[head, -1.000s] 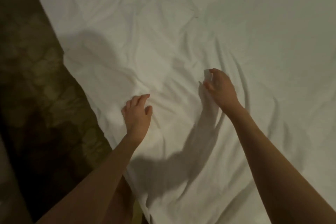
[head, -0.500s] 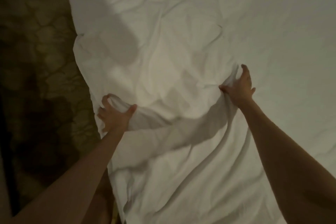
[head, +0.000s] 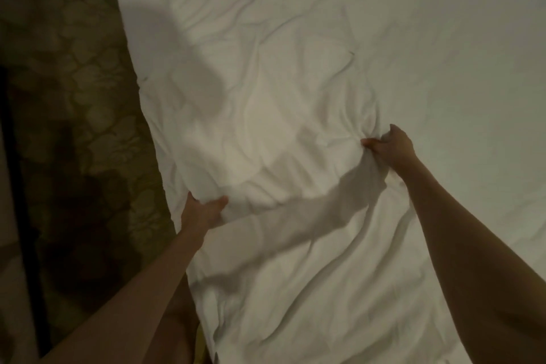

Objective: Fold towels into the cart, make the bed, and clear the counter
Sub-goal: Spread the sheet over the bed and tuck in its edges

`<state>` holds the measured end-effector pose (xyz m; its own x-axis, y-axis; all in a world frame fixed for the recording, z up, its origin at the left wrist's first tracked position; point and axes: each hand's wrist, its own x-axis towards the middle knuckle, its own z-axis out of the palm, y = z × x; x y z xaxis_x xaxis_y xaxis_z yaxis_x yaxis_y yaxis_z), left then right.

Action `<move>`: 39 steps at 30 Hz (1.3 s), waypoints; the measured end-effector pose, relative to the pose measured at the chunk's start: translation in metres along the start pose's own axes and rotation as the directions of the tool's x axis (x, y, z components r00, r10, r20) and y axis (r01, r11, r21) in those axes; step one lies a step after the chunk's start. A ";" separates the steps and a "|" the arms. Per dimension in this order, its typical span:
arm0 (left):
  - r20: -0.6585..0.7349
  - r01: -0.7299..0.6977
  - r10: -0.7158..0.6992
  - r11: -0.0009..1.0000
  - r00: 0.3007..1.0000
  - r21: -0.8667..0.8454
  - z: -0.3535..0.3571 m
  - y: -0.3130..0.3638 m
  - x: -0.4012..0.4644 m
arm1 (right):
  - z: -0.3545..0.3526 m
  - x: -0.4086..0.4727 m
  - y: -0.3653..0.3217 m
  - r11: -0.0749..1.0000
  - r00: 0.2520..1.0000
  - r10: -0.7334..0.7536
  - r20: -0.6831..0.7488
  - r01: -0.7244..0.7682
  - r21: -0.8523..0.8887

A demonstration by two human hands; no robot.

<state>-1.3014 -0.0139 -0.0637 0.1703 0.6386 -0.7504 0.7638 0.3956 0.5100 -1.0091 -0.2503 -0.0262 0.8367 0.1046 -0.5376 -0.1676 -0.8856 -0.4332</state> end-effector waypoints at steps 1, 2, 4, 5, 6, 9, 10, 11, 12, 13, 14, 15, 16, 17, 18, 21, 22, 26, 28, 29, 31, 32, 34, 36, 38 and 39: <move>0.047 0.005 -0.003 0.999 0.999 -0.048 -0.005 0.003 -0.005 | -0.003 -0.006 -0.002 0.998 1.000 0.012 -0.011 -0.011 0.063; 0.087 0.005 0.005 0.994 0.996 -0.108 -0.009 0.006 -0.009 | -0.005 -0.012 -0.004 0.991 1.000 0.016 -0.019 -0.013 0.133; 0.127 -0.023 0.047 0.982 0.991 -0.185 -0.016 0.015 -0.018 | -0.014 -0.025 -0.007 0.970 0.999 -0.011 -0.039 0.020 0.243; 0.123 -0.042 0.066 0.980 0.990 -0.194 -0.020 0.022 -0.026 | -0.019 -0.033 -0.010 0.961 0.998 -0.035 -0.047 0.046 0.274; 0.098 -0.074 0.095 0.977 0.991 -0.202 -0.024 0.029 -0.034 | -0.026 -0.042 -0.013 0.952 0.996 -0.064 -0.059 0.079 0.296; -0.024 -0.167 0.167 0.947 0.986 -0.276 -0.039 0.054 -0.056 | -0.054 -0.068 -0.025 0.931 0.979 -0.155 -0.133 0.189 0.313; -0.075 -0.215 0.202 0.936 0.977 -0.278 -0.046 0.065 -0.064 | -0.067 -0.077 -0.027 0.925 0.968 -0.183 -0.170 0.228 0.304; -0.110 -0.252 0.230 0.932 0.967 -0.262 -0.054 0.076 -0.074 | -0.081 -0.085 -0.028 0.919 0.957 -0.203 -0.208 0.259 0.297; -0.128 -0.298 0.274 0.922 0.953 -0.247 -0.061 0.087 -0.084 | -0.096 -0.094 -0.027 0.914 0.945 -0.217 -0.245 0.285 0.290; -0.111 -0.344 0.326 0.907 0.939 -0.242 -0.070 0.097 -0.092 | -0.112 -0.104 -0.024 0.908 0.935 -0.223 -0.276 0.302 0.292; -0.080 -0.396 0.388 0.886 0.918 -0.240 -0.080 0.109 -0.102 | -0.126 -0.114 -0.021 0.898 0.928 -0.220 -0.302 0.314 0.310; -0.047 -0.452 0.454 0.860 0.890 -0.236 -0.087 0.121 -0.110 | -0.139 -0.124 -0.017 0.884 0.924 -0.206 -0.323 0.317 0.343; -0.018 -0.515 0.525 0.827 0.851 -0.227 -0.093 0.134 -0.120 | -0.151 -0.137 -0.014 0.867 0.925 -0.185 -0.332 0.313 0.387; 0.002 -0.566 0.579 0.797 0.815 -0.211 -0.095 0.147 -0.129 | -0.162 -0.150 -0.010 0.848 0.928 -0.162 -0.337 0.305 0.434; 0.006 -0.612 0.625 0.766 0.781 -0.196 -0.097 0.162 -0.140 | -0.173 -0.163 -0.006 0.827 0.928 -0.137 -0.345 0.299 0.476; 0.083 -0.702 0.724 0.687 0.685 -0.188 -0.097 0.209 -0.179 | -0.208 -0.202 0.007 0.779 0.913 -0.074 -0.400 0.304 0.549; 0.131 -0.734 0.756 0.654 0.641 -0.183 -0.097 0.225 -0.192 | -0.221 -0.216 0.010 0.775 0.905 -0.056 -0.422 0.306 0.553; 0.337 -0.824 0.800 0.557 0.497 -0.105 -0.089 0.285 -0.242 | -0.272 -0.264 0.032 0.771 0.914 -0.035 -0.403 0.281 0.571; 0.431 -0.873 0.789 0.488 0.437 -0.008 -0.080 0.314 -0.259 | -0.292 -0.285 0.043 0.779 0.928 -0.049 -0.369 0.267 0.567; 0.508 -0.884 0.749 0.464 0.426 0.058 -0.076 0.328 -0.266 | -0.300 -0.292 0.048 0.786 0.933 -0.057 -0.355 0.261 0.560; 0.682 -0.876 0.582 0.443 0.443 0.190 -0.067 0.352 -0.274 | -0.313 -0.304 0.056 0.800 0.941 -0.055 -0.335 0.242 0.549; 0.742 -0.870 0.496 0.430 0.452 0.242 -0.061 0.363 -0.276 | -0.319 -0.308 0.060 0.814 0.943 -0.049 -0.330 0.229 0.533; 0.791 -0.873 0.413 0.389 0.452 0.295 -0.045 0.378 -0.278 | -0.329 -0.311 0.069 0.842 0.944 -0.033 -0.327 0.202 0.500; 0.786 -0.894 0.448 0.340 0.426 0.291 -0.027 0.391 -0.276 | -0.339 -0.308 0.076 0.861 0.947 -0.024 -0.320 0.182 0.474; 0.769 -0.928 0.523 0.261 0.368 0.267 -0.009 0.404 -0.271 | -0.348 -0.309 0.073 0.885 0.951 -0.024 -0.307 0.163 0.436; 0.759 -0.942 0.559 0.219 0.335 0.254 0.000 0.409 -0.270 | -0.353 -0.309 0.071 0.905 0.949 -0.028 -0.314 0.157 0.396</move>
<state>-1.0349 -0.0243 0.3477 0.9562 -0.0659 -0.2852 0.1653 -0.6827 0.7118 -1.0956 -0.5054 0.3639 0.9624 -0.0185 -0.2711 -0.2265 -0.6055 -0.7629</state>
